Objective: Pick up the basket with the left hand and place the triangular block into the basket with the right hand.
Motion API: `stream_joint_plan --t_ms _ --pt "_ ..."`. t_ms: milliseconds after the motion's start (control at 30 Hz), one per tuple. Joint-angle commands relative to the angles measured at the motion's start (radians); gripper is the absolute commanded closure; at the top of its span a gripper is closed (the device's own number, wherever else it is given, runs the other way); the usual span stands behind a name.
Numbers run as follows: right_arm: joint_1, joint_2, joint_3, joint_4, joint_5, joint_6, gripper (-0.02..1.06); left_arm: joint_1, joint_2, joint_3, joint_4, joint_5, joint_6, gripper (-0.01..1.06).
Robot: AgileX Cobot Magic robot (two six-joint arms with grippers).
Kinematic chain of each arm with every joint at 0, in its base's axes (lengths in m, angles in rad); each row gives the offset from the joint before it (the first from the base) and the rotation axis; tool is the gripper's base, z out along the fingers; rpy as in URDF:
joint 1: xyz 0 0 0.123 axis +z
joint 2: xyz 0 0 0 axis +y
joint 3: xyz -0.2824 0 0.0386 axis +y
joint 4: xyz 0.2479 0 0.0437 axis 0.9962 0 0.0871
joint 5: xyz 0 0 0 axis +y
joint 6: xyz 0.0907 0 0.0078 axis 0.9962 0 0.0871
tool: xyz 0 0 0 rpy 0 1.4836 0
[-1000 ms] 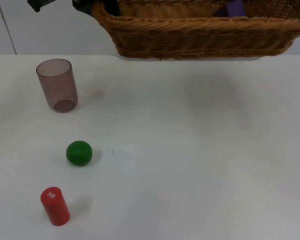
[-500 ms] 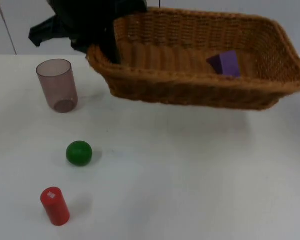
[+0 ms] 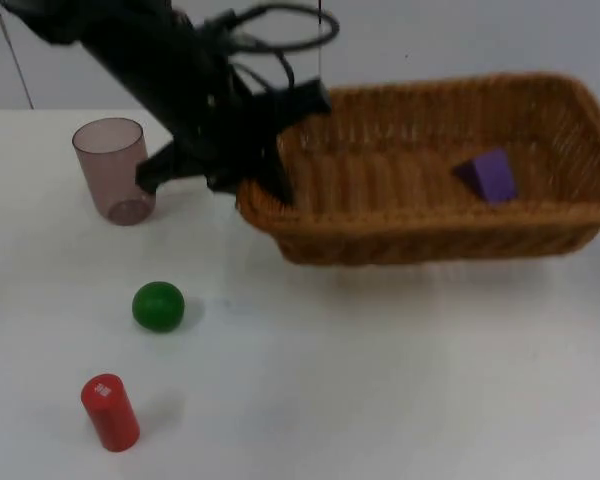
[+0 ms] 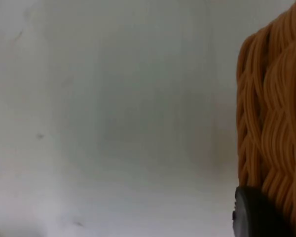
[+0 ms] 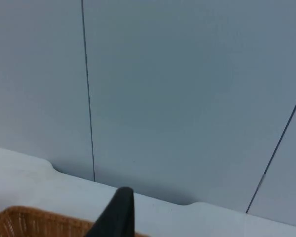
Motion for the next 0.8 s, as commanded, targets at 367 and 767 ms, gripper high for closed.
stream_joint_plan --t_ms 367,767 --pt "-0.005 -0.008 -0.005 -0.010 0.026 -0.011 0.00 0.039 0.094 -0.003 -0.038 -0.103 0.069 1.05" --pt "-0.005 -0.008 -0.005 -0.013 0.011 -0.015 0.00 0.090 0.116 -0.003 -0.212 -0.075 0.254 1.05"
